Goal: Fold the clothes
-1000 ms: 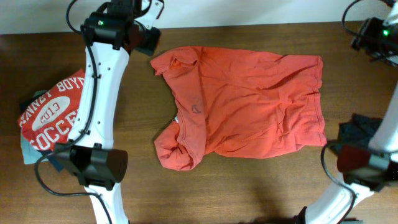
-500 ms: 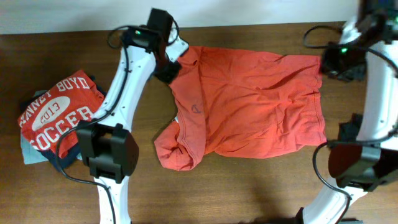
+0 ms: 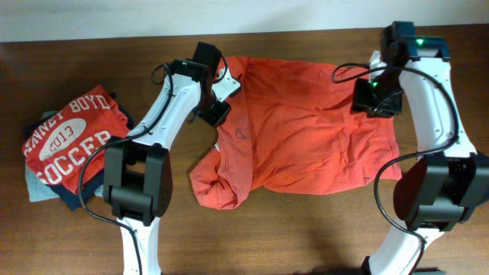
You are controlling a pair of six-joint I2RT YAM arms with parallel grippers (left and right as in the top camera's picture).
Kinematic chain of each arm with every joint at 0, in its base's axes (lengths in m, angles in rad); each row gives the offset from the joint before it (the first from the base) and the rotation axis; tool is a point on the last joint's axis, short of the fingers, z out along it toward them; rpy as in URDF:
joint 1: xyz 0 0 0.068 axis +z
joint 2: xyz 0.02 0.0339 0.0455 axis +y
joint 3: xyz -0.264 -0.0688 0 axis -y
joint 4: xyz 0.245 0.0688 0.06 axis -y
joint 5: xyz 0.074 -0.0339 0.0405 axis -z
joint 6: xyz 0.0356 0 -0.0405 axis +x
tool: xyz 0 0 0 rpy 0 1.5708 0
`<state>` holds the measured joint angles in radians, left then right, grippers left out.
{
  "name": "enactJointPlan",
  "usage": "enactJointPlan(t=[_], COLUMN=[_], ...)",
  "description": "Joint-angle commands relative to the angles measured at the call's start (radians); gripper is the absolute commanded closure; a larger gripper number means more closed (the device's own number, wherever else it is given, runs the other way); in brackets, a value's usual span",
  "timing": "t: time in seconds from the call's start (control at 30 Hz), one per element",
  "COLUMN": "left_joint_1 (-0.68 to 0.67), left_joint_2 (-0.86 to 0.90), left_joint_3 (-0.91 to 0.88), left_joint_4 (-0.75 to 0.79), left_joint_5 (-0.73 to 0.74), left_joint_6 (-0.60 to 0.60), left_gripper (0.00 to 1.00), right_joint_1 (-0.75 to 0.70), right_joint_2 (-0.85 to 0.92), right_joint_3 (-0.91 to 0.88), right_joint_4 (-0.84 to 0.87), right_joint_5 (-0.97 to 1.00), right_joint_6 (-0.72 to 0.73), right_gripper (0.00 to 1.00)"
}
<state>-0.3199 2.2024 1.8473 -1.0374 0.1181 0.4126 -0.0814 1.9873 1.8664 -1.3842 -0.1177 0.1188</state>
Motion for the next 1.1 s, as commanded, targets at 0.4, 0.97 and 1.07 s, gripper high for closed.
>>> enactJointPlan(t=[0.4,0.97,1.07], left_joint_1=[0.016,0.167,0.230], left_joint_2=[0.014,0.061,0.061], left_joint_3=[-0.167,-0.130,-0.089], left_joint_4=[0.302,0.311,0.309], left_joint_5=[0.013,-0.247,-0.198], left_joint_6=[-0.110,-0.315,-0.315], left_gripper=[0.83,0.99,1.00], right_joint_1=[0.019,0.018,0.019], right_joint_2=[0.000,0.000,0.001], right_joint_3=[-0.050,-0.051,-0.058], right_joint_4=[0.031,0.043,0.064], right_joint_5=[-0.006,-0.005,-0.005], right_joint_6=[-0.011,-0.011,-0.010], right_gripper=[0.54,0.53,0.50])
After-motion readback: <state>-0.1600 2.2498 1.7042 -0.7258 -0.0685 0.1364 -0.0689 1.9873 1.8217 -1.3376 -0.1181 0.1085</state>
